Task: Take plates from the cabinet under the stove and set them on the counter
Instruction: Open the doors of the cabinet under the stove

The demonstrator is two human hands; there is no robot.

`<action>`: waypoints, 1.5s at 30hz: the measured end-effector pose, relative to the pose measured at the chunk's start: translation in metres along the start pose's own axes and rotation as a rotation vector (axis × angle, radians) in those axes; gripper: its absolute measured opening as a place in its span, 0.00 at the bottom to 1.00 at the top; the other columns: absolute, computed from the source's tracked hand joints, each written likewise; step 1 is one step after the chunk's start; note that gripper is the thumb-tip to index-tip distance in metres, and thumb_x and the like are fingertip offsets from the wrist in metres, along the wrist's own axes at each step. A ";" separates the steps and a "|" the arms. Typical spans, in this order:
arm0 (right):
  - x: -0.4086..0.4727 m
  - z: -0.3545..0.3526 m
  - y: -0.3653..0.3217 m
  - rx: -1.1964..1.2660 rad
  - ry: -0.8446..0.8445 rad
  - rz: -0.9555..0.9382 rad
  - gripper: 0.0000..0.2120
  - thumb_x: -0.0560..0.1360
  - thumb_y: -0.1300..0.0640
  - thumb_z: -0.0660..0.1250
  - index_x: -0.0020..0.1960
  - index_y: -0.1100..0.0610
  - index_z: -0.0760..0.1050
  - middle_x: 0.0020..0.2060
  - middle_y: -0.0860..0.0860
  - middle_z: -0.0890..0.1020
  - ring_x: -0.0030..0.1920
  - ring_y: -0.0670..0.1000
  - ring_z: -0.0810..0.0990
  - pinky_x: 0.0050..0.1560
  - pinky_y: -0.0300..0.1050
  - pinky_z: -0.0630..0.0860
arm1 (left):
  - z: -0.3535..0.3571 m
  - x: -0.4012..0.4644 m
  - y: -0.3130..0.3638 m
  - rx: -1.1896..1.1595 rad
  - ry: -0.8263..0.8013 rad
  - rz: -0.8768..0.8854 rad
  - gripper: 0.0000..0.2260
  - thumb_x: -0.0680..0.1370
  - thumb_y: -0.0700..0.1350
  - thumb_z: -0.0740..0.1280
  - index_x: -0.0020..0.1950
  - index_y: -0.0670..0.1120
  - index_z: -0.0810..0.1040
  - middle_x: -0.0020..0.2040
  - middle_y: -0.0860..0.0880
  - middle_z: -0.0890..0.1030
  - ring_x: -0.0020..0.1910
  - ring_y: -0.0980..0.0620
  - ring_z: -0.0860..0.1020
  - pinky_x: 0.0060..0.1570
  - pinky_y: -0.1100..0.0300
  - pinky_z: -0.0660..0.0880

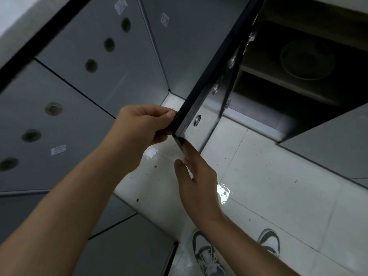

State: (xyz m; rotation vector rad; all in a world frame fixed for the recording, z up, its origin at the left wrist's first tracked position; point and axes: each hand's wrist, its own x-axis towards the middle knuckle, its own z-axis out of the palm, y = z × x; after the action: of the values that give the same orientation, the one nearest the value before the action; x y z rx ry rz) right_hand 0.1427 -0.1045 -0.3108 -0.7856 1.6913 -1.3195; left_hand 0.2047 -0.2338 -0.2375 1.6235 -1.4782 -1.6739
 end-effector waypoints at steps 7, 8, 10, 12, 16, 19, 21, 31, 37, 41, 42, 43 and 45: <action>0.003 -0.075 -0.007 0.081 0.114 0.043 0.16 0.76 0.60 0.64 0.63 0.54 0.76 0.57 0.46 0.81 0.55 0.37 0.78 0.56 0.29 0.72 | 0.012 -0.020 0.039 0.123 0.133 0.552 0.05 0.74 0.44 0.70 0.46 0.54 0.84 0.38 0.51 0.85 0.38 0.52 0.82 0.38 0.66 0.76; 0.003 -0.091 -0.010 0.101 0.135 0.052 0.15 0.76 0.60 0.64 0.62 0.53 0.77 0.56 0.45 0.82 0.55 0.38 0.79 0.57 0.32 0.73 | 0.025 -0.027 0.047 0.136 0.091 0.591 0.05 0.74 0.45 0.70 0.47 0.54 0.84 0.39 0.51 0.85 0.39 0.51 0.82 0.39 0.66 0.76; 0.004 -0.127 -0.016 0.146 0.187 0.054 0.13 0.76 0.59 0.65 0.58 0.48 0.78 0.51 0.43 0.84 0.54 0.40 0.80 0.56 0.36 0.76 | 0.058 -0.039 0.062 0.149 0.002 0.620 0.05 0.73 0.46 0.70 0.48 0.54 0.84 0.40 0.50 0.85 0.40 0.48 0.83 0.40 0.63 0.78; 0.003 -0.164 -0.021 0.186 0.243 0.065 0.12 0.74 0.57 0.64 0.55 0.47 0.79 0.50 0.43 0.85 0.53 0.42 0.81 0.56 0.42 0.78 | 0.098 -0.048 0.071 0.161 -0.081 0.616 0.06 0.73 0.46 0.71 0.49 0.51 0.84 0.41 0.48 0.86 0.41 0.47 0.83 0.40 0.57 0.81; 0.003 -0.244 -0.022 0.280 0.372 0.111 0.11 0.73 0.57 0.65 0.53 0.49 0.81 0.49 0.46 0.85 0.52 0.47 0.83 0.56 0.49 0.78 | 0.181 -0.051 0.073 0.175 -0.212 0.538 0.06 0.74 0.41 0.71 0.51 0.47 0.84 0.44 0.50 0.86 0.46 0.51 0.84 0.46 0.56 0.81; 0.000 -0.301 -0.020 0.386 0.434 0.150 0.11 0.76 0.62 0.63 0.53 0.52 0.81 0.49 0.49 0.85 0.51 0.49 0.84 0.52 0.46 0.81 | 0.239 -0.042 0.064 0.201 -0.220 0.456 0.08 0.73 0.39 0.72 0.50 0.48 0.84 0.44 0.52 0.86 0.46 0.56 0.83 0.45 0.66 0.79; -0.003 -0.343 -0.017 0.472 0.496 0.197 0.11 0.76 0.63 0.63 0.51 0.54 0.82 0.48 0.51 0.85 0.50 0.51 0.84 0.52 0.47 0.80 | 0.282 -0.034 0.056 0.199 -0.237 0.405 0.08 0.73 0.38 0.72 0.49 0.48 0.84 0.44 0.51 0.86 0.45 0.57 0.83 0.43 0.68 0.78; 0.028 -0.468 -0.003 0.963 0.665 0.350 0.12 0.76 0.63 0.61 0.57 0.64 0.77 0.52 0.61 0.83 0.51 0.57 0.84 0.55 0.49 0.78 | 0.425 0.026 0.024 0.389 -0.345 0.380 0.15 0.74 0.39 0.71 0.60 0.47 0.80 0.55 0.52 0.83 0.51 0.63 0.80 0.45 0.75 0.74; 0.085 -0.475 -0.022 1.238 0.631 0.238 0.13 0.76 0.63 0.60 0.57 0.66 0.76 0.50 0.62 0.84 0.49 0.58 0.84 0.51 0.49 0.81 | 0.463 0.062 0.039 0.440 -0.427 0.553 0.10 0.74 0.33 0.68 0.53 0.43 0.80 0.45 0.51 0.79 0.45 0.58 0.77 0.46 0.68 0.72; 0.114 -0.476 -0.031 1.335 0.644 0.189 0.14 0.76 0.64 0.58 0.59 0.66 0.75 0.51 0.62 0.84 0.49 0.59 0.84 0.51 0.50 0.80 | 0.475 0.078 0.050 0.421 -0.486 0.685 0.06 0.72 0.28 0.63 0.41 0.38 0.75 0.36 0.44 0.79 0.38 0.53 0.79 0.43 0.60 0.77; 0.117 -0.476 -0.032 1.354 0.631 0.168 0.14 0.76 0.64 0.58 0.59 0.66 0.75 0.51 0.62 0.84 0.50 0.59 0.84 0.52 0.51 0.80 | 0.477 0.079 0.053 0.404 -0.490 0.723 0.10 0.71 0.26 0.62 0.37 0.40 0.73 0.34 0.48 0.79 0.36 0.55 0.78 0.37 0.66 0.75; 0.120 -0.477 -0.034 1.367 0.619 0.151 0.14 0.76 0.64 0.58 0.58 0.66 0.76 0.51 0.62 0.84 0.51 0.59 0.84 0.53 0.51 0.80 | 0.480 0.080 0.054 0.392 -0.496 0.755 0.13 0.71 0.26 0.61 0.35 0.43 0.71 0.34 0.48 0.79 0.36 0.54 0.78 0.32 0.65 0.73; 0.125 -0.477 -0.037 1.376 0.616 0.141 0.13 0.76 0.64 0.58 0.57 0.65 0.77 0.50 0.61 0.85 0.51 0.59 0.84 0.53 0.52 0.79 | 0.484 0.083 0.056 0.372 -0.530 0.770 0.08 0.71 0.26 0.61 0.40 0.38 0.75 0.38 0.37 0.80 0.43 0.45 0.76 0.36 0.56 0.73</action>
State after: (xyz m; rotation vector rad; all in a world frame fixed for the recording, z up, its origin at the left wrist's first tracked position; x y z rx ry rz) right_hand -0.3392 -0.0074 -0.2547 0.5768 0.7736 -2.2431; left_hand -0.2673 -0.1273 -0.3370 0.5592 -2.3796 -1.4506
